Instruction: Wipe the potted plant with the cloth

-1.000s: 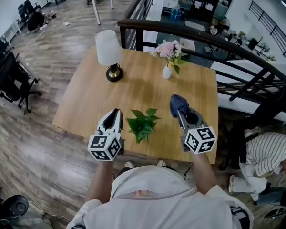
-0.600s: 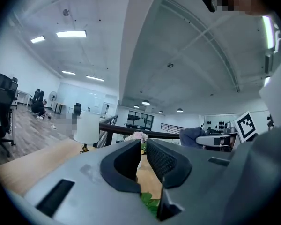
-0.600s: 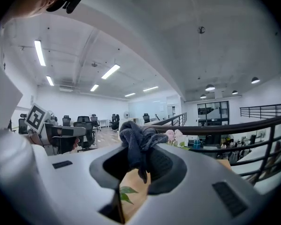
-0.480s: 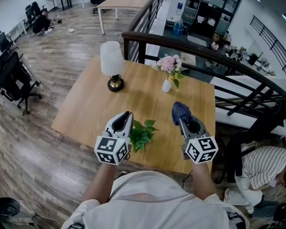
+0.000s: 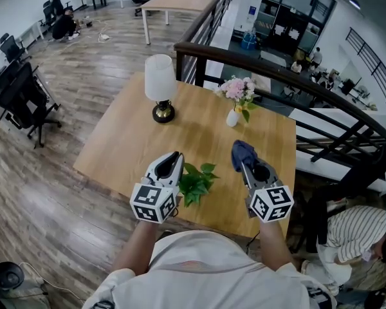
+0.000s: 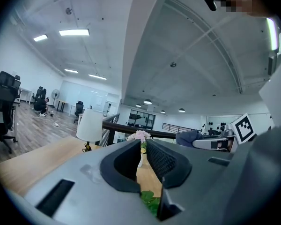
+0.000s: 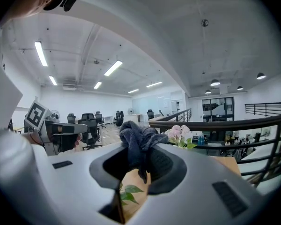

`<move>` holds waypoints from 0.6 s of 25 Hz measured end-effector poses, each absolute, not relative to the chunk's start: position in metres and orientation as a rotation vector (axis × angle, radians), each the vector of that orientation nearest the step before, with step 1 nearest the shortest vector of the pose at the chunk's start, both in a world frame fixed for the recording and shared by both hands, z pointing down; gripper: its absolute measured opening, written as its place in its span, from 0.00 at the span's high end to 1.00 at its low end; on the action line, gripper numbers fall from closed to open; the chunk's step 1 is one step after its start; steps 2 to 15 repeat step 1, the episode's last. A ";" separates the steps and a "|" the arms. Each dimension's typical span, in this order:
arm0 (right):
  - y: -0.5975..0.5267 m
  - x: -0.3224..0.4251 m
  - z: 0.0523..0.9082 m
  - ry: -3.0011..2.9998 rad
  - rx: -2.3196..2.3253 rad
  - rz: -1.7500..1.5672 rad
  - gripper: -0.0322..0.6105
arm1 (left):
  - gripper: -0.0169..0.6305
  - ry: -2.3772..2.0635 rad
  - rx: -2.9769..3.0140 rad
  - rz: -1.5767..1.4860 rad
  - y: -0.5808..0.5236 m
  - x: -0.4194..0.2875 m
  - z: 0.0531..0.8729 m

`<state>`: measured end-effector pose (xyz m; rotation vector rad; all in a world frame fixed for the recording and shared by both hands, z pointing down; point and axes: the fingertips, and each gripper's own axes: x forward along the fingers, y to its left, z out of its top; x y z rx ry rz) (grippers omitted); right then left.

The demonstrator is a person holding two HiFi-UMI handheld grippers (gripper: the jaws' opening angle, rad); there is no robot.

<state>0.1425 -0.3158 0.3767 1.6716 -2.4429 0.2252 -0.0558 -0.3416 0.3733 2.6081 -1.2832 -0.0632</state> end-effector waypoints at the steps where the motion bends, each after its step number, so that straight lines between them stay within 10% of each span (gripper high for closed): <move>1: -0.316 0.141 0.378 -2.443 1.667 0.228 0.74 | 0.91 -1.284 2.607 -0.063 -0.341 -0.057 0.373; 15: -0.316 0.141 0.378 -2.443 1.667 0.228 0.74 | 0.91 -1.284 2.607 -0.063 -0.341 -0.057 0.373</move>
